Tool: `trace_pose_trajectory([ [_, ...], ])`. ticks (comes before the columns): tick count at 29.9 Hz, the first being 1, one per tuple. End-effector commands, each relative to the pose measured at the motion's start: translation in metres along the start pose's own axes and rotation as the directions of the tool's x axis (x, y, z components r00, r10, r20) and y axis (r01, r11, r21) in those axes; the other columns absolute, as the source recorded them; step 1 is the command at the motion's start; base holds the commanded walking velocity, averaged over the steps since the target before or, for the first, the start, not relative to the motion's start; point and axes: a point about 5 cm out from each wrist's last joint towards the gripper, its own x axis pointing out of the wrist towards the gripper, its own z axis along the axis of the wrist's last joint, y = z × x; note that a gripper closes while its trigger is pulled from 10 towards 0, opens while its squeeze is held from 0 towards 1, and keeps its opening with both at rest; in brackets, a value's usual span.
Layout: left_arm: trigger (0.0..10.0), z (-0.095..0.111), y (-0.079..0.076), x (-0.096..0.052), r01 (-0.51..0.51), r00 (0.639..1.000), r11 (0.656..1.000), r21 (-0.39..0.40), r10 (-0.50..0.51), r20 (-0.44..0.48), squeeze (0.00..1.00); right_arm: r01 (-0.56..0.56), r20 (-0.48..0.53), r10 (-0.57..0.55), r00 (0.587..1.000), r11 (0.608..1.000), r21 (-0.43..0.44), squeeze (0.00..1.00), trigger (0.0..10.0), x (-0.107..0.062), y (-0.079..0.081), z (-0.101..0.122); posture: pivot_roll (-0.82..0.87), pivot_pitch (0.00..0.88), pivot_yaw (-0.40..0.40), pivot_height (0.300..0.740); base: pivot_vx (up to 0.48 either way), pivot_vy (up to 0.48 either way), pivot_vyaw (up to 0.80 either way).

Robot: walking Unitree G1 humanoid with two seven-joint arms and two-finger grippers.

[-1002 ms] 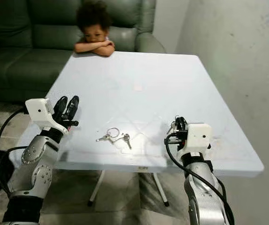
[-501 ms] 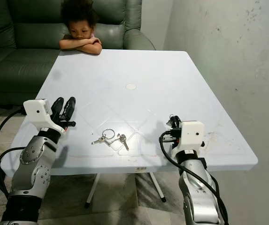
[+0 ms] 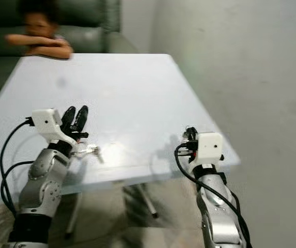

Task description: Hang keys on a hook

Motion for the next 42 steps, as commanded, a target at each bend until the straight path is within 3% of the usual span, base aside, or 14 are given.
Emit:
trace_pose_trajectory([
  [1,10.0,0.000,-0.005,0.002,0.010,1.000,1.000,0.018,-0.009,-0.008,0.00,0.010,0.000,-0.010,1.000,1.000,-0.016,0.00,10.0,0.000,-0.006,0.002,0.11,0.000,-0.060,0.740,0.000,0.000,-0.76],
  [11,10.0,-0.004,-0.007,0.001,-0.002,1.000,1.000,-0.020,0.001,-0.021,0.00,0.009,-0.006,-0.009,1.000,1.000,-0.018,0.00,10.0,-0.002,-0.007,0.002,0.10,0.000,-0.065,0.740,0.000,0.000,-0.76],
  [42,10.0,-0.015,-0.016,-0.002,-0.010,0.998,0.999,-0.031,0.008,-0.056,0.00,-0.013,-0.013,0.012,1.000,0.999,-0.043,0.00,10.0,-0.004,-0.010,0.003,0.09,0.000,-0.076,0.740,0.000,0.000,-0.76],
])
